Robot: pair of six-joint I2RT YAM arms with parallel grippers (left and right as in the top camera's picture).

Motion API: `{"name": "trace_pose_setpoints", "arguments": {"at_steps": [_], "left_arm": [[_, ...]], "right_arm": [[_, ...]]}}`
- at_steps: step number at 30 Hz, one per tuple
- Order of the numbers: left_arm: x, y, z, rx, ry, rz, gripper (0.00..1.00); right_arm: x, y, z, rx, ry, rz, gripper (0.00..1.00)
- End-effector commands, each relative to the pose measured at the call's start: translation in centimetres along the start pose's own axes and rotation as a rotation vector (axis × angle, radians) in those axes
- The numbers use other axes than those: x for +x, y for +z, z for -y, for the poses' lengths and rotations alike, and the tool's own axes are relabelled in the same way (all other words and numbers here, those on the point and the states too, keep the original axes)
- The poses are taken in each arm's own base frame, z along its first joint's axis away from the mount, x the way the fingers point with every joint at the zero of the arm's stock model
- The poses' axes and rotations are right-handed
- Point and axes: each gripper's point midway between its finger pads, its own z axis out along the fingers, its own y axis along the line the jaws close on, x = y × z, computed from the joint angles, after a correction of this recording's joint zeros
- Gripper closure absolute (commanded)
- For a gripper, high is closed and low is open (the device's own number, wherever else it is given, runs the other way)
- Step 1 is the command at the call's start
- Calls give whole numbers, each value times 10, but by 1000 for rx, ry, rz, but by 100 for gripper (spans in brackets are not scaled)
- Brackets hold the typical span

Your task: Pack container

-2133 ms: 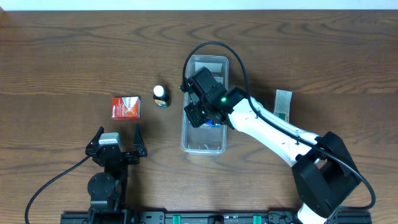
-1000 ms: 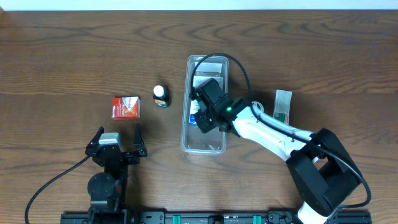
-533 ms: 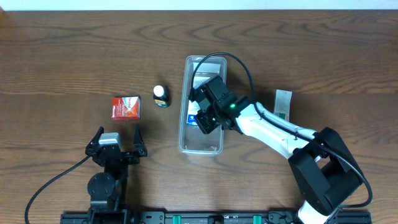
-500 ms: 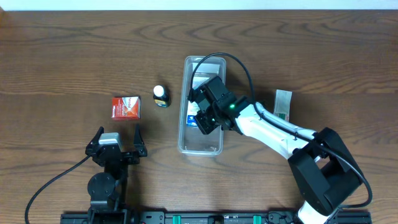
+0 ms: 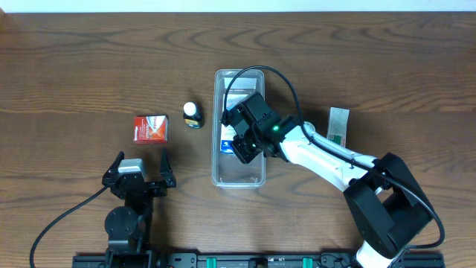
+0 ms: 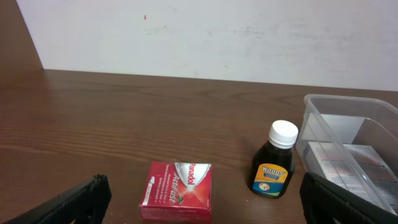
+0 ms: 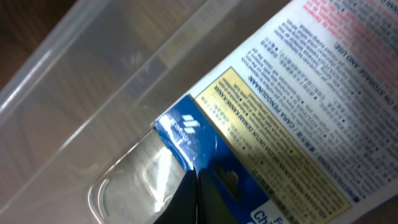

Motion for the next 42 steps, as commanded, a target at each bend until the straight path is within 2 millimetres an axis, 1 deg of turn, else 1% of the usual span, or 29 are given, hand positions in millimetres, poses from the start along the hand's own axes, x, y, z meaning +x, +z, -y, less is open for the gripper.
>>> {"name": "trace_pose_setpoints", "arguments": {"at_steps": [1,4,6,10,13,15,18,22,24,28,30,33,36,38,42], "left_arm": [[18,2,-3,-13,9,-46,2],[18,2,-3,-13,9,-47,2],[18,2,-3,-13,9,-46,2],[19,2,-3,-13,9,-47,2],[18,2,-3,-13,9,-47,2],[18,2,-3,-13,9,-46,2],[18,2,-3,-13,9,-46,2],[18,2,-3,-13,9,-46,2],[18,2,-3,-13,9,-46,2],[18,2,-3,-13,9,-47,2],[18,2,-3,-13,9,-46,2],[18,2,-3,-13,9,-46,2],[18,2,-3,-13,9,-47,2],[18,2,-3,-13,9,-46,2],[18,2,-3,-13,9,-46,2]], "right_arm": [[-13,-16,-15,-32,-48,34,99],[-19,-28,-22,-35,-61,56,99],[-20,-33,-28,-40,-74,64,99],[-19,-30,-37,-11,-79,60,99],[-18,-27,-42,48,-74,59,98],[-18,-25,-40,107,-57,66,97],[-17,-22,-27,198,-31,66,98],[-13,-11,-25,182,-28,44,99],[-9,-1,-25,169,-30,25,99],[1,18,-34,94,-84,-18,99],[3,22,-35,85,-97,-27,99],[3,22,-34,86,-96,-27,99],[1,21,-29,101,-86,-20,99],[0,20,-20,140,-55,-14,99],[-8,14,7,267,-22,19,97]]}}
